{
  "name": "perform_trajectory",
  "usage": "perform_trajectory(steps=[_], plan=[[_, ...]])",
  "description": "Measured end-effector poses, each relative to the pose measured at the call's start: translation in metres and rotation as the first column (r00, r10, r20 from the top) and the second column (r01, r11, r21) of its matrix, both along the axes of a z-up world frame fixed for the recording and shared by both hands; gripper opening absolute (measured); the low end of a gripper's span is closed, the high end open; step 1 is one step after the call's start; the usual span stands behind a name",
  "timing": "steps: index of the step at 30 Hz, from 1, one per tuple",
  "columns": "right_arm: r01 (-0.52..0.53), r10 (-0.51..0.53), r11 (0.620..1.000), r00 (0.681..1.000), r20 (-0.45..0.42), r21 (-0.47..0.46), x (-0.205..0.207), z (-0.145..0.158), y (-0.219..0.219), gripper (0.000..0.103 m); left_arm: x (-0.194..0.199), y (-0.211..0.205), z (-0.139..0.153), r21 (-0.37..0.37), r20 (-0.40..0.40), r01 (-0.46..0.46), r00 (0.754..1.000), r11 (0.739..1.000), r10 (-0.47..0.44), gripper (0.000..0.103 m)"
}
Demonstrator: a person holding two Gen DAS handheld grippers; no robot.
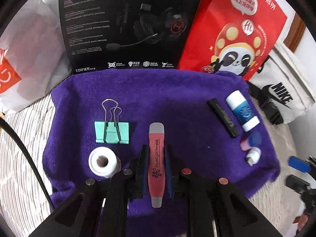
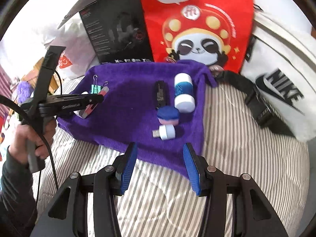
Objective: Organize rigid objects
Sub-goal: 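Lower the pink highlighter beside the binder clip and open the left tool, then move the left tool to the clear plastic cup and grasp it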
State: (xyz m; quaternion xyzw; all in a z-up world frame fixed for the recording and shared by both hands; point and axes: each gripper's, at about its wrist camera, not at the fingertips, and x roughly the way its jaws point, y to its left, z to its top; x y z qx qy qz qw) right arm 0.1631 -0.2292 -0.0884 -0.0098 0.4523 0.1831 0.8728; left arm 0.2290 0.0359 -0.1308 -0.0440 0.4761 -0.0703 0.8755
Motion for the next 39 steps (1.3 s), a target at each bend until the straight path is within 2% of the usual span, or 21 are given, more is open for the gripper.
perform_trajectory(steps=[3, 8, 19, 21, 23, 26, 29, 34, 37, 39], plan=[[0.041, -0.040, 0.998, 0.999, -0.019, 0.044, -0.007, -0.003, -0.014, 0.048, 0.004, -0.001, -0.007, 0.043, -0.002, -0.012, 1.000, 0.999, 0.012, 0.015], [0.072, -0.070, 0.997, 0.997, -0.044, 0.033, -0.011, -0.011, -0.026, 0.048, 0.008, -0.001, -0.011, 0.048, -0.008, -0.010, 1.000, 0.999, 0.011, 0.016], [0.047, -0.046, 0.998, 0.998, -0.050, 0.035, -0.021, -0.012, -0.022, 0.048, 0.012, -0.018, -0.013, 0.124, -0.006, 0.000, 1.000, 0.992, 0.001, 0.016], [0.043, -0.041, 0.998, 0.998, -0.053, 0.038, -0.024, -0.011, -0.022, 0.048, 0.012, -0.021, -0.013, 0.113, -0.026, 0.004, 1.000, 0.994, -0.001, 0.021], [0.048, -0.046, 0.998, 0.998, -0.047, 0.043, -0.028, -0.009, -0.023, 0.048, 0.011, -0.023, -0.010, 0.103, -0.043, 0.015, 0.999, 0.995, -0.010, 0.029], [0.051, -0.049, 0.997, 0.998, -0.045, 0.053, -0.034, -0.008, -0.025, 0.048, 0.002, -0.032, -0.008, 0.125, -0.059, 0.029, 0.998, 0.992, -0.022, 0.029], [0.052, -0.050, 0.997, 0.998, -0.038, 0.054, -0.040, -0.005, -0.026, 0.048, -0.012, -0.035, 0.002, 0.112, -0.048, 0.028, 0.999, 0.993, -0.023, 0.030], [0.067, -0.066, 0.996, 0.998, -0.022, 0.064, -0.050, 0.000, -0.033, 0.048, -0.056, -0.046, 0.035, 0.047, 0.015, 0.081, 0.997, 0.996, -0.081, 0.030], [0.073, -0.072, 0.995, 0.997, -0.019, 0.068, -0.055, 0.002, -0.036, 0.048, -0.076, -0.057, 0.038, -0.002, 0.011, 0.108, 0.994, 0.994, -0.108, 0.030], [0.074, -0.073, 0.995, 0.997, -0.020, 0.063, -0.059, 0.003, -0.037, 0.048, -0.087, -0.064, 0.035, -0.006, 0.001, 0.113, 0.994, 0.994, -0.113, 0.030]])
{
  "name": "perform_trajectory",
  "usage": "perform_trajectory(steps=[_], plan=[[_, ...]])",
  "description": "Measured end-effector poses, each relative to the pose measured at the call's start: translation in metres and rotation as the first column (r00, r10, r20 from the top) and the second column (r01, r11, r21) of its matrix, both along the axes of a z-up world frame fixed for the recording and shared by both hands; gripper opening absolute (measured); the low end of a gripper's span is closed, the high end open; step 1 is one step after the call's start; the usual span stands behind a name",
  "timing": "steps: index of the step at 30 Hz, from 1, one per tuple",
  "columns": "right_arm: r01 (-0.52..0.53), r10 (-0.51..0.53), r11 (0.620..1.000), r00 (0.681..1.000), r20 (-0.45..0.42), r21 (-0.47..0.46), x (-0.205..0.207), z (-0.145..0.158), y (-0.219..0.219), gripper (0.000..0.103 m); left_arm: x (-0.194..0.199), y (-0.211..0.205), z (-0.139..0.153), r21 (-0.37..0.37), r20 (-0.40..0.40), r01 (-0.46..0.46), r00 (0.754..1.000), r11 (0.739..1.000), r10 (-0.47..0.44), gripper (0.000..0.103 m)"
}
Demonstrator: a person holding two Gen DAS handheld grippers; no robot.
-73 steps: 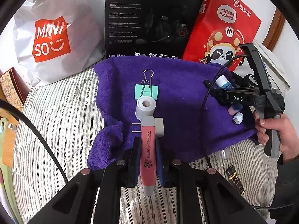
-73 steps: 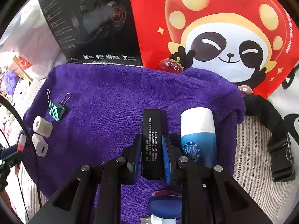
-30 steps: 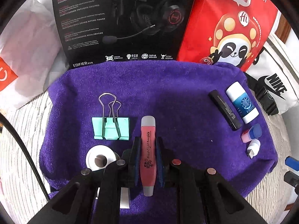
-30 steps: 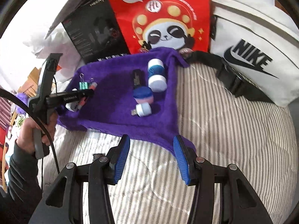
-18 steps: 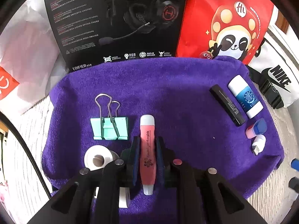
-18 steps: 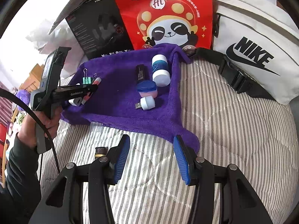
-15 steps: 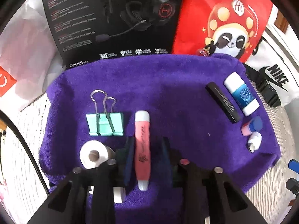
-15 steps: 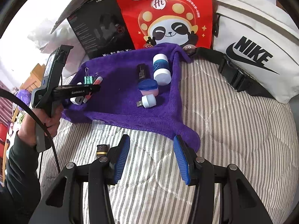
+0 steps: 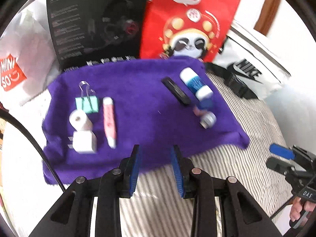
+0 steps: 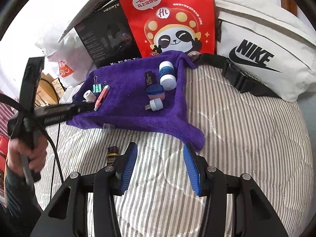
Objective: Organize rigid objects
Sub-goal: 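Move the left tool to the clear plastic cup and grasp it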
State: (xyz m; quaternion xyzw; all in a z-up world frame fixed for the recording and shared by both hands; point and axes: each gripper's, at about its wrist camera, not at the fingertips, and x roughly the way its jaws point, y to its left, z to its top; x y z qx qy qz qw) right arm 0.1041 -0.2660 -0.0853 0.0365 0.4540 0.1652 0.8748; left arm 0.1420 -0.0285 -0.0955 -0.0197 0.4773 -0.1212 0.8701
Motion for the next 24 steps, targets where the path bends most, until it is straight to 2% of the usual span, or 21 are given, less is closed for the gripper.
perform_trajectory(steps=[4, 11, 17, 21, 24], plan=[[0.000, 0.000, 1.000, 1.000, -0.003, -0.008, -0.008, -0.001, -0.004, 0.049, -0.010, -0.008, -0.015, -0.019, -0.029, 0.008, 1.000, 1.000, -0.009, 0.030], [0.006, -0.006, 1.000, 1.000, -0.025, -0.006, -0.018, -0.007, -0.013, 0.049, 0.000, -0.013, -0.040, -0.037, -0.101, -0.014, 0.995, 0.999, 0.010, 0.030], [0.004, -0.004, 1.000, 0.999, -0.049, -0.004, -0.022, -0.014, -0.016, 0.049, 0.013, -0.021, -0.053, -0.019, -0.149, -0.041, 0.988, 0.999, 0.038, 0.030], [0.001, -0.001, 1.000, 0.998, -0.060, -0.006, -0.023, -0.019, -0.016, 0.049, 0.012, -0.026, -0.055, 0.016, -0.142, -0.035, 0.989, 0.999, 0.037, 0.030], [-0.003, 0.002, 1.000, 0.997, -0.072, -0.007, -0.021, -0.023, -0.013, 0.049, 0.012, -0.025, -0.054, 0.018, -0.136, -0.034, 0.990, 0.999, 0.036, 0.026]])
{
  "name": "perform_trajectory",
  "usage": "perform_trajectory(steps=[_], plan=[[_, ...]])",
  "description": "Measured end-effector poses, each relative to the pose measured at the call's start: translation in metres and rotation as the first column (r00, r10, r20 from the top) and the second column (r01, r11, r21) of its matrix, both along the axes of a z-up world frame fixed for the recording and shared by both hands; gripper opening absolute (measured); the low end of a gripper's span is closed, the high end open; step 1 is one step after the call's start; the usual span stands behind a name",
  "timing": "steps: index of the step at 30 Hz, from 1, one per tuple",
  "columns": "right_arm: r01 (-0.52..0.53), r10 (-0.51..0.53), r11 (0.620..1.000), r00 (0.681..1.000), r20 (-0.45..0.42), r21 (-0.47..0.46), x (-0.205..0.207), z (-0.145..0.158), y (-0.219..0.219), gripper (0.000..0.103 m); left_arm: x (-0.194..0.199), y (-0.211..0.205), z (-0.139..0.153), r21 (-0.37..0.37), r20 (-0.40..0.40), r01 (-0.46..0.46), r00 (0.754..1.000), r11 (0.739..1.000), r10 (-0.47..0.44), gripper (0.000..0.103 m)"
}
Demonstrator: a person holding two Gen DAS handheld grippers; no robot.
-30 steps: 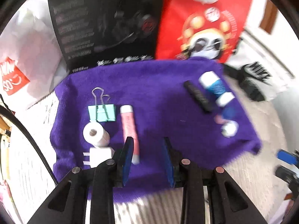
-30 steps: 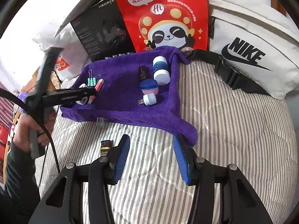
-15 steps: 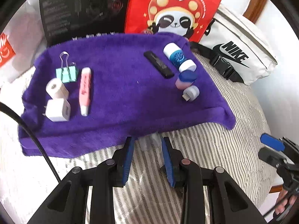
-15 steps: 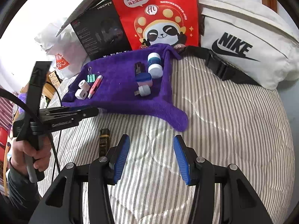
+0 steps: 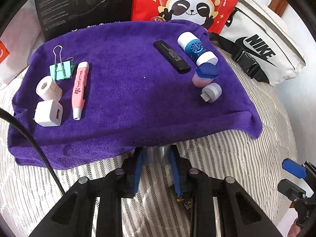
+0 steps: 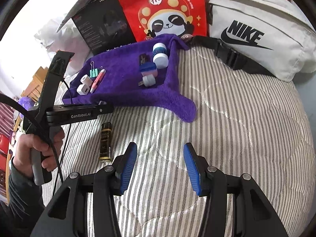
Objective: Organize rigid objects
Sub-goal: 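Move the left tool to the clear plastic cup and grasp it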
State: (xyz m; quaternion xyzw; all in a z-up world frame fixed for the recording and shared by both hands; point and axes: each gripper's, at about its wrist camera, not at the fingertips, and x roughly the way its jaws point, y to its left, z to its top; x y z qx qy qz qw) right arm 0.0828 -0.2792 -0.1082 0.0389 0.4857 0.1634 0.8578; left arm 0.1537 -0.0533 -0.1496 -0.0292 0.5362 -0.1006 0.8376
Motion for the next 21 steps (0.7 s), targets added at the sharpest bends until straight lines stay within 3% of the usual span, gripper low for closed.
perform_trajectory(steps=[11, 21], plan=[[-0.060, 0.059, 0.998, 0.998, -0.010, -0.008, 0.001, -0.013, 0.028, 0.049, -0.021, 0.038, 0.017, 0.001, 0.055, -0.014, 0.998, 1.000, 0.014, 0.026], [-0.111, 0.111, 0.992, 0.994, -0.003, -0.053, -0.003, -0.021, 0.059, 0.049, -0.045, 0.063, 0.015, 0.033, 0.093, -0.035, 0.995, 0.999, 0.031, 0.026]])
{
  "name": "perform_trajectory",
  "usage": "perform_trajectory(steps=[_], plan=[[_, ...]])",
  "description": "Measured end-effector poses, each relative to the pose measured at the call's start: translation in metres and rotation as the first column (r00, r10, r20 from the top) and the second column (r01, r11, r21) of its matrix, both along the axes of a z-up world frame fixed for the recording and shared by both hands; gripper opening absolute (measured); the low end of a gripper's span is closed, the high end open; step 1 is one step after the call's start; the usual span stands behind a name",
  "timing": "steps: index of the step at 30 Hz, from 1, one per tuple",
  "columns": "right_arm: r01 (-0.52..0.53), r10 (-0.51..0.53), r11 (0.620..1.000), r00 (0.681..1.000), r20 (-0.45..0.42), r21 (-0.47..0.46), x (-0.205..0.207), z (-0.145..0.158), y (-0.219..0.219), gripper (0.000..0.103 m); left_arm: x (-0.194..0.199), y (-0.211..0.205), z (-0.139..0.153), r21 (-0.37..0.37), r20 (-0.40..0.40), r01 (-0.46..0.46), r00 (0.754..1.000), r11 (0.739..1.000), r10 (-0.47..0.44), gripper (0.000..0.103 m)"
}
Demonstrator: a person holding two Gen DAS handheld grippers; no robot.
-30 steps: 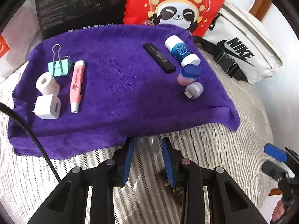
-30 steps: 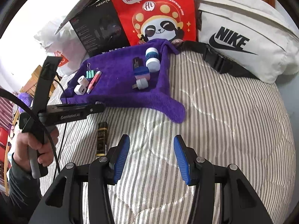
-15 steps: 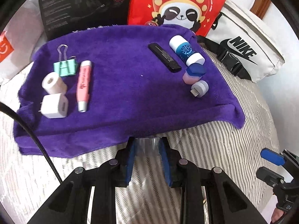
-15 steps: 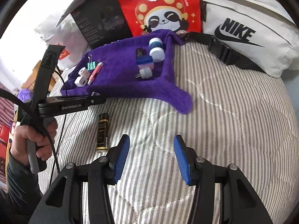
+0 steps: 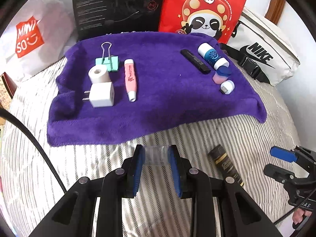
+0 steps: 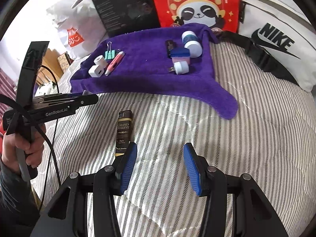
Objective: Organize rigid objects
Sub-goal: 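Move the left tool to the clear plastic cup and grasp it, then lift the clear cup with the left tool while the right tool grasps the Grand Reserve bottle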
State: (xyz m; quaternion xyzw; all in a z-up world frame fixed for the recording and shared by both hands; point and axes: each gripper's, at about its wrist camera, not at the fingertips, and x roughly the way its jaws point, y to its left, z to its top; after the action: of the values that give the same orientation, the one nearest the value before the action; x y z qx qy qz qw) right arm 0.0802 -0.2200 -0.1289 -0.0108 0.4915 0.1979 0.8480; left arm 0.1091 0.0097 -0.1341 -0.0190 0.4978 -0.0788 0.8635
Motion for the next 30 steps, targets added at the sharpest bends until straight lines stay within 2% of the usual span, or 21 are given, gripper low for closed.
perform_trajectory(steps=[7, 14, 16, 21, 30], plan=[[-0.011, 0.012, 1.000, 1.000, 0.015, -0.026, -0.002, -0.003, 0.015, 0.049, -0.016, 0.014, -0.001, 0.001, 0.032, -0.023, 0.999, 1.000, 0.023, 0.026], [-0.007, 0.007, 1.000, 0.996, 0.094, -0.001, -0.005, 0.001, 0.026, 0.049, -0.033, 0.031, -0.002, -0.010, 0.122, -0.054, 0.991, 0.998, 0.055, 0.026], [-0.012, 0.012, 1.000, 0.994, 0.113, -0.003, -0.005, 0.000, 0.030, 0.049, -0.034, 0.035, -0.007, -0.010, 0.126, -0.064, 0.990, 0.998, 0.065, 0.026], [-0.048, 0.055, 0.997, 0.992, 0.113, -0.062, -0.005, -0.011, 0.045, 0.049, -0.039, 0.037, -0.020, 0.019, 0.144, -0.075, 0.987, 0.997, 0.071, 0.026], [-0.084, 0.090, 0.995, 0.991, 0.099, -0.055, -0.001, -0.024, 0.062, 0.047, -0.044, 0.032, -0.025, 0.048, 0.176, -0.065, 0.983, 0.997, 0.056, 0.026]])
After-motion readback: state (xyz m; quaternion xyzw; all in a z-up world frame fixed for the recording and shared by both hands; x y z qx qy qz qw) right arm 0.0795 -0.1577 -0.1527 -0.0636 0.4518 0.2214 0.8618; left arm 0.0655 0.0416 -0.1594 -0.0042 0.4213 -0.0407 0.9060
